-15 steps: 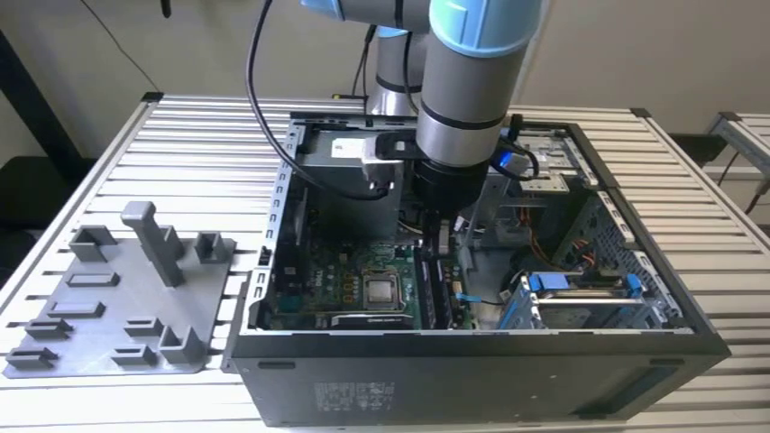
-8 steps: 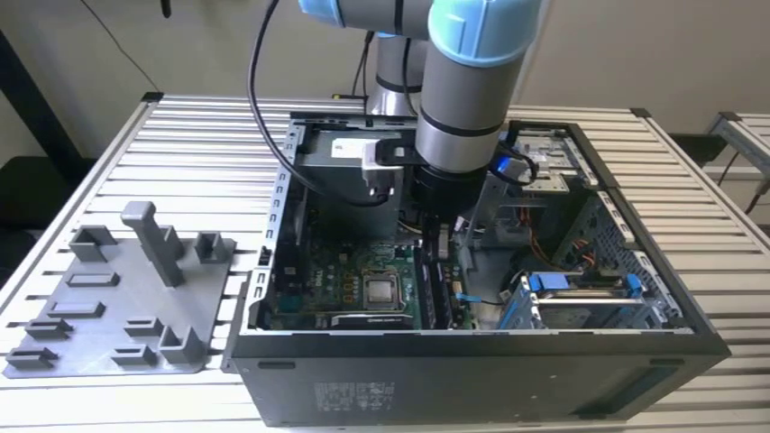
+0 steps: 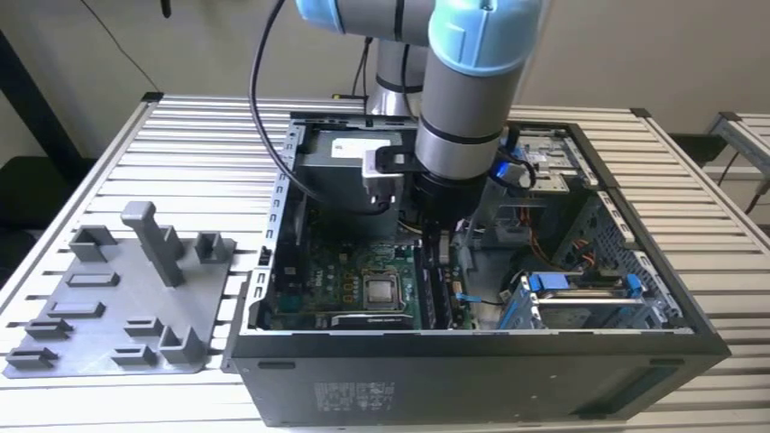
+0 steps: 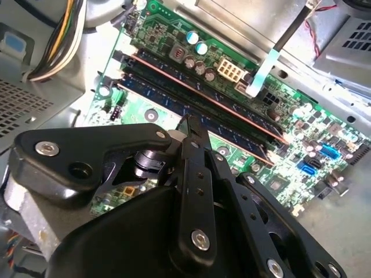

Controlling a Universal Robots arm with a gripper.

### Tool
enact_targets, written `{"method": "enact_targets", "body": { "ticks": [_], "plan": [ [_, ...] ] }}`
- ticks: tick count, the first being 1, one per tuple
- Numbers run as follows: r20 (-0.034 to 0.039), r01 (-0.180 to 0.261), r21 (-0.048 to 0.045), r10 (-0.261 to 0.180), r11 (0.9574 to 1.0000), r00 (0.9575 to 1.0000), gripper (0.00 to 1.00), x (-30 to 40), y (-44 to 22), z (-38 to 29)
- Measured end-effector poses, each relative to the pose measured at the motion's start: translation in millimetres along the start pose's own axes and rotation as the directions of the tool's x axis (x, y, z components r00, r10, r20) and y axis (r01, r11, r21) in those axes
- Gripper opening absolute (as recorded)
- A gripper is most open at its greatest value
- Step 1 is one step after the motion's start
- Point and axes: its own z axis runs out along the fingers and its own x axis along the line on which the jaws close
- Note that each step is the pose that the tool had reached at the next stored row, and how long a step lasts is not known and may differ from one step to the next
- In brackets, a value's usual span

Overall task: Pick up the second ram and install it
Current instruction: 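Press down the second ram until it locks into place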

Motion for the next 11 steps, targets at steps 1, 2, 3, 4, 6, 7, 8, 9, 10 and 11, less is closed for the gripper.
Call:
{"method": "enact_targets", "body": {
  "ticks": [1, 2, 3, 4, 6, 7, 8, 9, 10, 11],
  "plan": [
    [0.0, 0.002, -0.0004, -0.002, 1.0, 1.0, 0.11, 0.9, -0.1, 0.2],
    [0.0001, 0.004, -0.0006, -0.004, 1.0, 1.0, 0.11, 1.8, -0.2, 0.4],
    [0.0001, 0.006, -0.001, -0.006, 1.0, 1.0, 0.11, 2.6, -0.3, 0.7],
    [0.0001, 0.008, -0.0014, -0.008, 1.0, 1.0, 0.11, 3.5, -0.4, 0.9],
    [0.0002, 0.012, -0.0019, -0.012, 0.9999, 0.9999, 0.11, 5.1, -0.5, 1.8],
    [0.0002, 0.014, -0.0022, -0.014, 0.9999, 0.9999, 0.11, 5.6, -0.5, 2.3],
    [0.0004, 0.015, -0.0023, -0.015, 0.9999, 0.9999, 0.11, 5.9, -0.5, 3.2],
    [0.0003, 0.017, -0.0025, -0.017, 0.9999, 0.9999, 0.11, 6.1, -0.5, 4.5],
    [0.0001, 0.018, -0.0026, -0.018, 0.9998, 0.9998, 0.11, 6.2, -0.5, 6.1],
    [0.0002, 0.02, -0.0026, -0.02, 0.9998, 0.9998, 0.11, 6.3, -0.5, 7.9]
  ]
}}
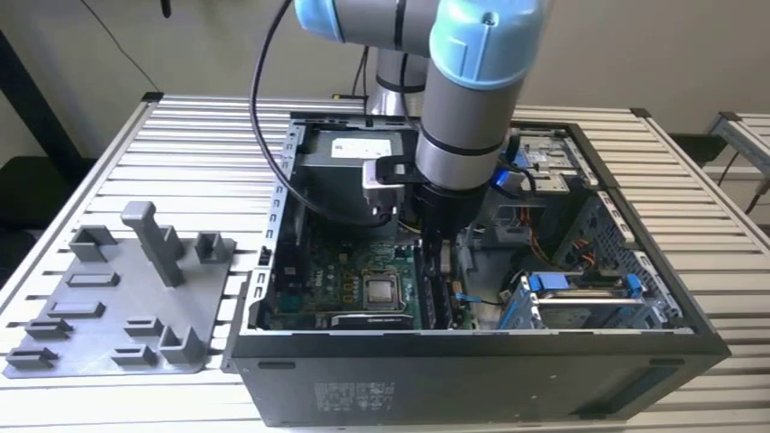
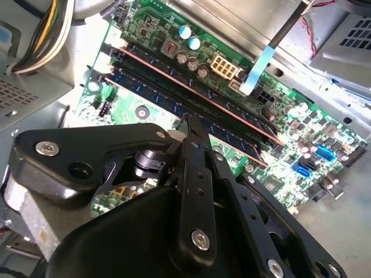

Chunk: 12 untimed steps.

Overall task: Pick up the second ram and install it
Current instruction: 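Press down the second ram until it locks into place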

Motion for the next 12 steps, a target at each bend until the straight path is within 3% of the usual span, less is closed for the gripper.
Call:
{"method": "enact_targets", "body": {
  "ticks": [7, 12],
  "plan": [
    [-0.0023, 0.007, -0.0009, -0.007, 1.0, 1.0, 0.11, 0.5, 0.2, 11.6],
    [-0.0037, 0.008, -0.0014, -0.008, 1.0, 1.0, 0.11, 0.1, 0.1, 10.3]
  ]
}}
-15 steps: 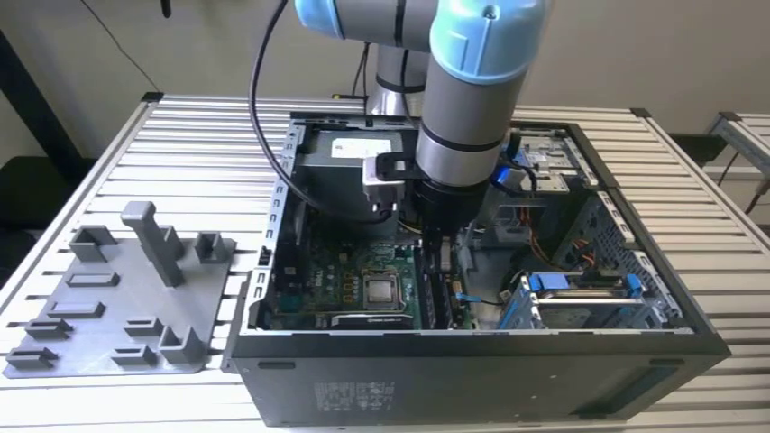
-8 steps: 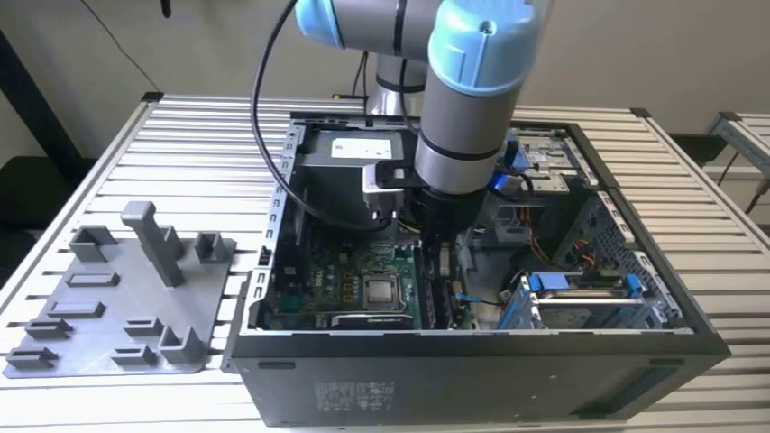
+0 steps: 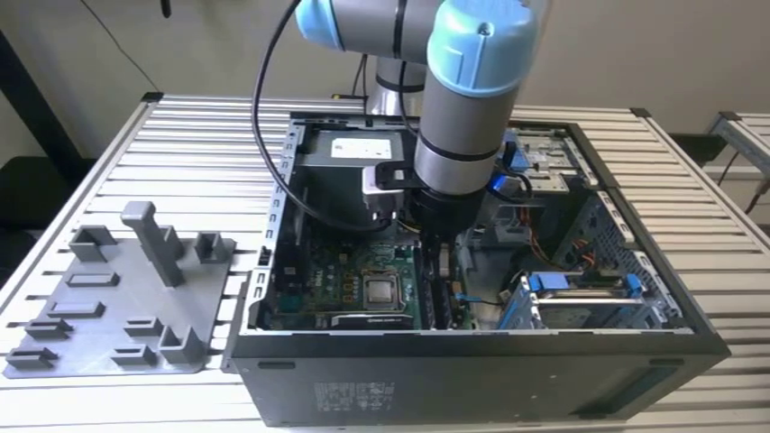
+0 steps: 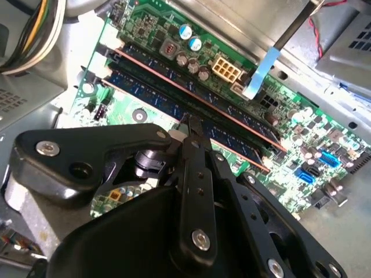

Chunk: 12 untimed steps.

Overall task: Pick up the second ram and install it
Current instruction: 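Press down the second ram until it locks into place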

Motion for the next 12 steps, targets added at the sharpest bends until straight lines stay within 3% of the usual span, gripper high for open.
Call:
{"method": "enact_targets", "body": {
  "ticks": [4, 6, 12],
  "plan": [
    [0.0072, 0.0, 0.0019, 0.0, 1.0, 1.0, 0.11, -0.5, -0.1, -5.6],
    [0.0039, 0.0, 0.0012, 0.0, 1.0, 1.0, 0.11, -0.1, -0.1, -12.9],
    [0.0037, 0.0, 0.0011, 0.0, 1.0, 1.0, 0.11, -0.5, -0.4, -28.5]
  ]
}}
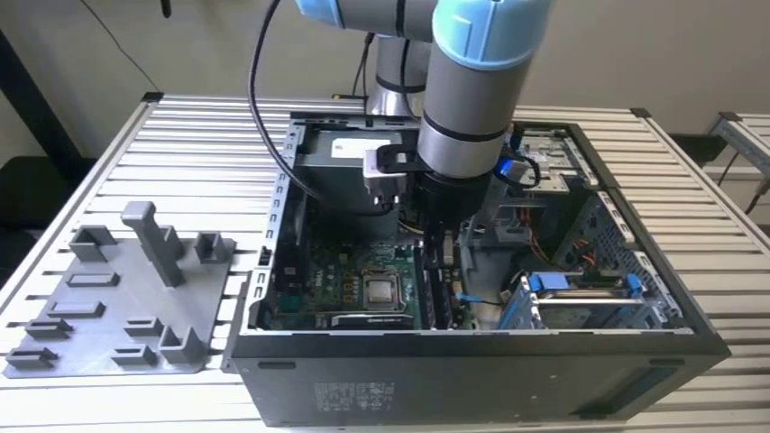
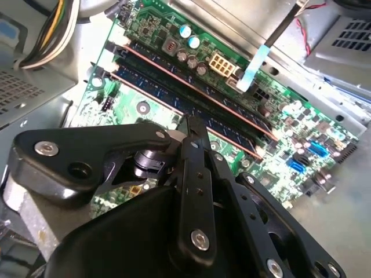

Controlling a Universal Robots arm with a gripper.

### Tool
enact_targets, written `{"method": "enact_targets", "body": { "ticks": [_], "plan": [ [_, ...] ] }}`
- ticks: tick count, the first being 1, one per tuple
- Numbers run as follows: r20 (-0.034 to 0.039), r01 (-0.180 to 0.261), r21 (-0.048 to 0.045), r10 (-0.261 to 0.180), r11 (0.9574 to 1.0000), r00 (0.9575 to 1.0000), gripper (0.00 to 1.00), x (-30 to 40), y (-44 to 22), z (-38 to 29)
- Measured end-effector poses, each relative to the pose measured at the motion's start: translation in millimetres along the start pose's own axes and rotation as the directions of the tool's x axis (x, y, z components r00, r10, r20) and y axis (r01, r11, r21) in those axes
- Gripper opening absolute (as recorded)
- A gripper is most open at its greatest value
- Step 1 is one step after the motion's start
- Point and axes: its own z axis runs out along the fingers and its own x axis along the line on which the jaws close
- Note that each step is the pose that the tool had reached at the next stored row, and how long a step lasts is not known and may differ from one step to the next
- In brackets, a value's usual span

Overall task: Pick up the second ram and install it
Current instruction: 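Press down the second ram until it locks into place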

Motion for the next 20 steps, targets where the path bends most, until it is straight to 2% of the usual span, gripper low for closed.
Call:
{"method": "enact_targets", "body": {
  "ticks": [12, 20],
  "plan": [
    [0.0, 0.0, 0.0, 0.0, 1.0, 1.0, 0.11, -0.6, -0.3, -20.0],
    [0.001, 0.0, 0.0, 0.0, 1.0, 1.0, 0.11, -0.6, -0.3, -20.7]
  ]
}}
